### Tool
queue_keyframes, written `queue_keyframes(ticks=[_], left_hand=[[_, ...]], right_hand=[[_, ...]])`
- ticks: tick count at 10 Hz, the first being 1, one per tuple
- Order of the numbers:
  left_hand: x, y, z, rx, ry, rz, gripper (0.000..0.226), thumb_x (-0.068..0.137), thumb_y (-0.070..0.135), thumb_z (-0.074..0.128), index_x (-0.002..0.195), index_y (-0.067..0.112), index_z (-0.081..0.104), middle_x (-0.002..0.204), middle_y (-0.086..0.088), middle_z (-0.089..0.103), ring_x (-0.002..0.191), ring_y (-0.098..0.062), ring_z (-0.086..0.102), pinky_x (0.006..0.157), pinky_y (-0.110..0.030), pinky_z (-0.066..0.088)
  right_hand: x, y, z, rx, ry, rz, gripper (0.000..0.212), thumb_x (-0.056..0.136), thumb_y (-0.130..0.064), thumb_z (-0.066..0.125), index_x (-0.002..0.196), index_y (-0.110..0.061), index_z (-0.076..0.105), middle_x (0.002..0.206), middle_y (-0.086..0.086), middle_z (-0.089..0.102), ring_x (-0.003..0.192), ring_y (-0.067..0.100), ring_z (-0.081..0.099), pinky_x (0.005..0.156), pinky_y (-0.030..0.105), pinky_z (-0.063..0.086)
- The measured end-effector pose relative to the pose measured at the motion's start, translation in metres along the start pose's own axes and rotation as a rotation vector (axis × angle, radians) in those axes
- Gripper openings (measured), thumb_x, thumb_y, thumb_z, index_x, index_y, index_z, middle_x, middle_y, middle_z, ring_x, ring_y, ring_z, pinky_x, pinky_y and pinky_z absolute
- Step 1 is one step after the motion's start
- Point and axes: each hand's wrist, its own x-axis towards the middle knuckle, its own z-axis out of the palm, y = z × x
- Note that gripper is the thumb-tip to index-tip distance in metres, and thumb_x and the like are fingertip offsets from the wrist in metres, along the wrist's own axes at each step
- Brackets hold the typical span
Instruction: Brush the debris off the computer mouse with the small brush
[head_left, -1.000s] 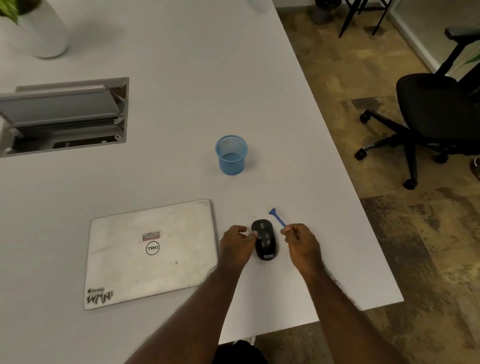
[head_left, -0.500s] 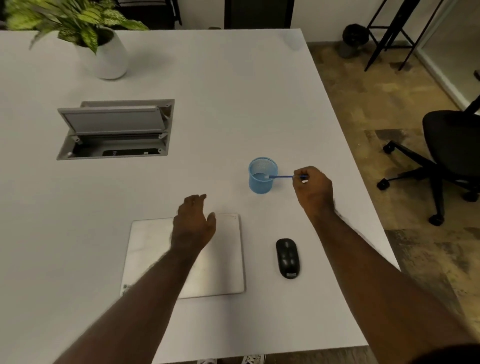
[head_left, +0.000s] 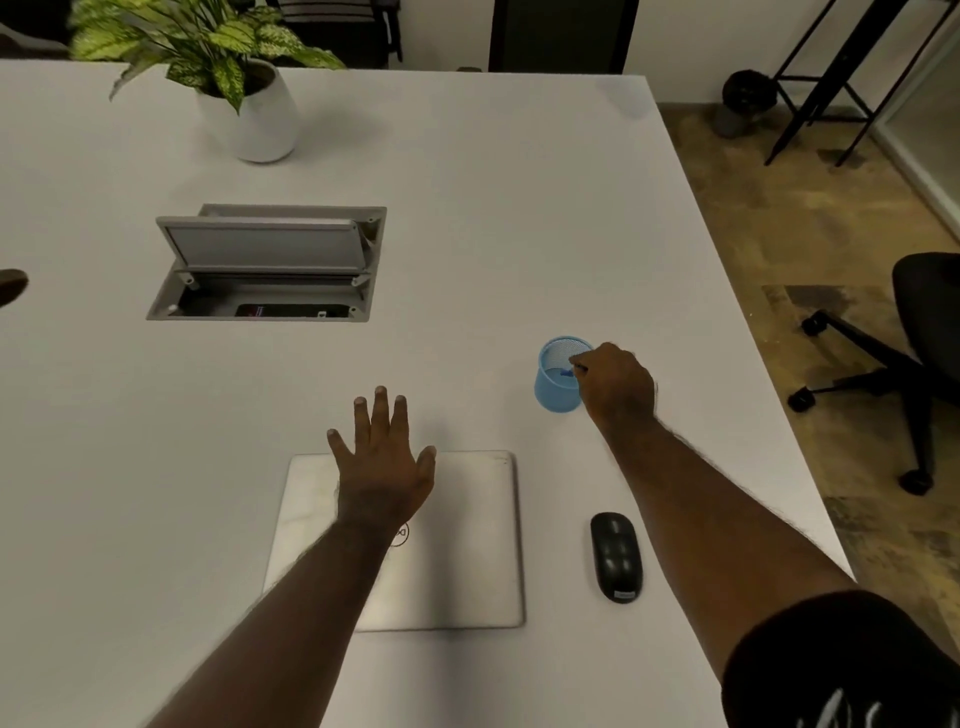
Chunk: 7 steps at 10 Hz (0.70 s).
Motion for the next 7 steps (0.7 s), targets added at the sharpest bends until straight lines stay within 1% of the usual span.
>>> queue_keyframes(ticks=[1,2,3,4,5,6,7], left_hand=[[0.002,-0.003,0.002,-0.014,-0.043,-0.028,0.076,0.087,0.054,0.027,0.15,0.011,0.026,0.161,-0.014,0.015,0.148,-0.035,0.013,0.107,-0.068,0.02],[0.003,-0.007,0.005,-0.018,-0.064,-0.044,0.077,0.088,0.055,0.025,0.153,0.014,0.018,0.162,-0.011,0.007,0.149,-0.033,0.005,0.11,-0.066,0.015],[0.003,-0.008,0.001,-0.038,-0.063,-0.053,0.077,0.088,0.055,0.022,0.152,0.013,0.021,0.162,-0.011,0.01,0.149,-0.033,0.007,0.109,-0.067,0.015],[0.002,-0.009,-0.001,-0.06,-0.06,-0.049,0.082,0.084,0.058,0.014,0.152,0.013,0.021,0.162,-0.011,0.01,0.149,-0.033,0.006,0.109,-0.068,0.014],[0.0,-0.009,-0.008,-0.065,-0.062,-0.049,0.082,0.084,0.058,0.015,0.152,0.013,0.02,0.162,-0.01,0.01,0.149,-0.032,0.005,0.11,-0.067,0.013],[-0.004,-0.01,-0.016,-0.048,-0.089,-0.048,0.079,0.086,0.058,0.015,0.153,0.016,0.012,0.163,-0.008,0.001,0.15,-0.031,-0.002,0.112,-0.065,0.009],[-0.014,-0.008,-0.026,-0.043,-0.061,-0.041,0.08,0.086,0.058,0.012,0.154,0.016,0.011,0.163,-0.007,-0.001,0.149,-0.03,-0.004,0.112,-0.065,0.008]], right_hand=[[-0.002,-0.003,0.005,-0.047,-0.011,-0.048,0.03,0.094,-0.019,0.049,0.114,-0.022,0.071,0.106,0.014,0.065,0.095,0.037,0.06,0.075,0.041,0.051],[-0.002,-0.002,0.006,-0.091,-0.09,-0.072,0.034,0.093,-0.018,0.049,0.123,-0.024,0.065,0.114,0.013,0.063,0.101,0.035,0.059,0.081,0.042,0.052],[-0.003,-0.001,0.006,-0.099,-0.178,-0.076,0.04,0.093,-0.022,0.051,0.132,-0.028,0.057,0.124,0.012,0.059,0.109,0.034,0.056,0.088,0.044,0.052],[-0.005,-0.002,0.004,-0.155,-0.203,-0.075,0.045,0.094,-0.023,0.049,0.138,-0.029,0.049,0.127,0.012,0.055,0.112,0.033,0.053,0.088,0.043,0.051],[-0.016,-0.004,0.0,-0.124,-0.125,-0.064,0.051,0.09,-0.014,0.051,0.14,-0.021,0.046,0.131,0.012,0.052,0.112,0.034,0.051,0.085,0.044,0.048],[-0.029,-0.009,-0.008,-0.093,0.013,-0.096,0.052,0.083,-0.011,0.051,0.135,-0.012,0.052,0.131,0.014,0.055,0.106,0.037,0.055,0.078,0.043,0.046],[-0.05,-0.017,-0.014,-0.064,0.08,-0.113,0.057,0.078,-0.018,0.058,0.134,-0.01,0.053,0.136,0.014,0.055,0.111,0.036,0.058,0.082,0.045,0.048]])
